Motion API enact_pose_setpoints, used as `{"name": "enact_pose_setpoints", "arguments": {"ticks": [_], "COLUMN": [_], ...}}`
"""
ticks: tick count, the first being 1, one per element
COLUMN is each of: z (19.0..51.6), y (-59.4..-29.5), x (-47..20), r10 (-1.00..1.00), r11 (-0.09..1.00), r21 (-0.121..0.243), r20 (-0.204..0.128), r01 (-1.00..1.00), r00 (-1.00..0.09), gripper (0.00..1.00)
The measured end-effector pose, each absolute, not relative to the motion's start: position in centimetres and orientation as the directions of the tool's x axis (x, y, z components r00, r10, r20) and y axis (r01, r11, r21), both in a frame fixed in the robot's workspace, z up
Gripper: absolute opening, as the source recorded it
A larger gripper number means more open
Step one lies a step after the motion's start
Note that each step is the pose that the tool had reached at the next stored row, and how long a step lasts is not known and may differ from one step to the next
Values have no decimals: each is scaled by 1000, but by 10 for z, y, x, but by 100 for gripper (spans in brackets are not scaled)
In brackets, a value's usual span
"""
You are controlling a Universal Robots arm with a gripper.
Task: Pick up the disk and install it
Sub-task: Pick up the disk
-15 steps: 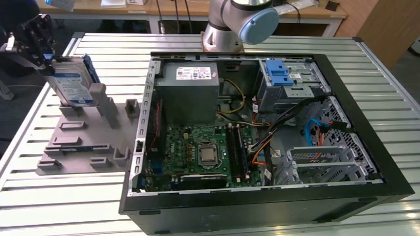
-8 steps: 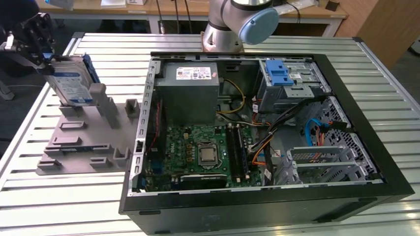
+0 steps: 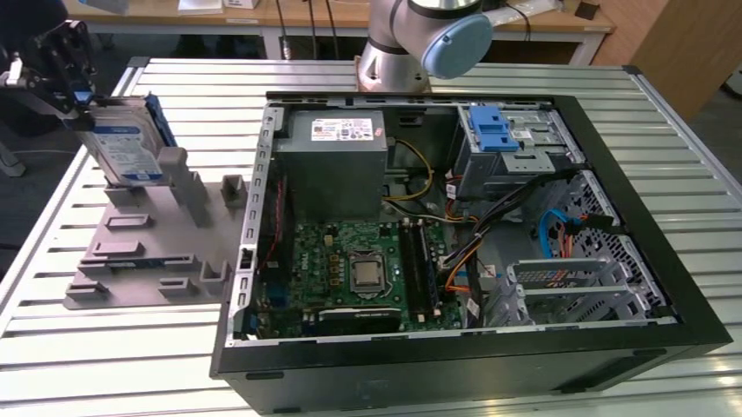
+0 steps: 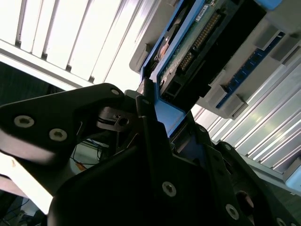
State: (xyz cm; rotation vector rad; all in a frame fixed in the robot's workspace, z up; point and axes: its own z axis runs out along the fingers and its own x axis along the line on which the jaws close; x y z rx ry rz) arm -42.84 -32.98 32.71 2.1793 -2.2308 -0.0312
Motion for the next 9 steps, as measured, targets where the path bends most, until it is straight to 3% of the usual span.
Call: {"name": "enact_pose_setpoints", "arguments": {"ticks": [9], "z": [329], "y": [-330], "x": [-428], "r10": [-1000], "r11": [23], "r21": [30], "r20": [2], "r01": [-999], "r00": [-23], "gripper": [36]}}
